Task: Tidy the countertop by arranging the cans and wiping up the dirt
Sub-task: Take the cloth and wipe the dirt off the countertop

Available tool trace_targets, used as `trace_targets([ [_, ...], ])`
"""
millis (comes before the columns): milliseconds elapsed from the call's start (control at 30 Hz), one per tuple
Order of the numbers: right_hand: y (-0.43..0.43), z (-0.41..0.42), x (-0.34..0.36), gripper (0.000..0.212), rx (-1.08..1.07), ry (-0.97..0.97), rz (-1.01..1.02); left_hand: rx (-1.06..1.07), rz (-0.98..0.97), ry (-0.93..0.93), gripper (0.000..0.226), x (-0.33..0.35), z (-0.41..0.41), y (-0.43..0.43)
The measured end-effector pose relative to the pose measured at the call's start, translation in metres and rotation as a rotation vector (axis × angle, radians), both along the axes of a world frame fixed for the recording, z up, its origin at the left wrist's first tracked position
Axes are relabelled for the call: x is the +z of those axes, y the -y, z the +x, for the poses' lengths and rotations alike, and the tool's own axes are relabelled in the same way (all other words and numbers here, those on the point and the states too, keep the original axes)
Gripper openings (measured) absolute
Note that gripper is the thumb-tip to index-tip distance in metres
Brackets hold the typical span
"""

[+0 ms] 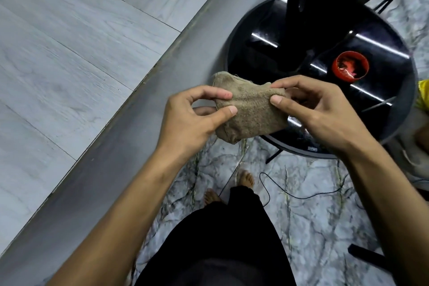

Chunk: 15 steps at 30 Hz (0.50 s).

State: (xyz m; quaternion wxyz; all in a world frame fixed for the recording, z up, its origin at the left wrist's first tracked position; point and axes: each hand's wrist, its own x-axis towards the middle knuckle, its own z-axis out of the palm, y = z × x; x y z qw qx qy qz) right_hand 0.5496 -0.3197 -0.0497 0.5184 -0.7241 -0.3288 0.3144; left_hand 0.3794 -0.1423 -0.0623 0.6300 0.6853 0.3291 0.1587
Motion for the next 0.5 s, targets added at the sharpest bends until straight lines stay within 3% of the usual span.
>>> trace_targets([
  [500,0.058,0.048,-0.037,0.029,-0.284,0.037,0.070,-0.201,0.008,0.020,0.026,-0.025,0.097,0.030],
])
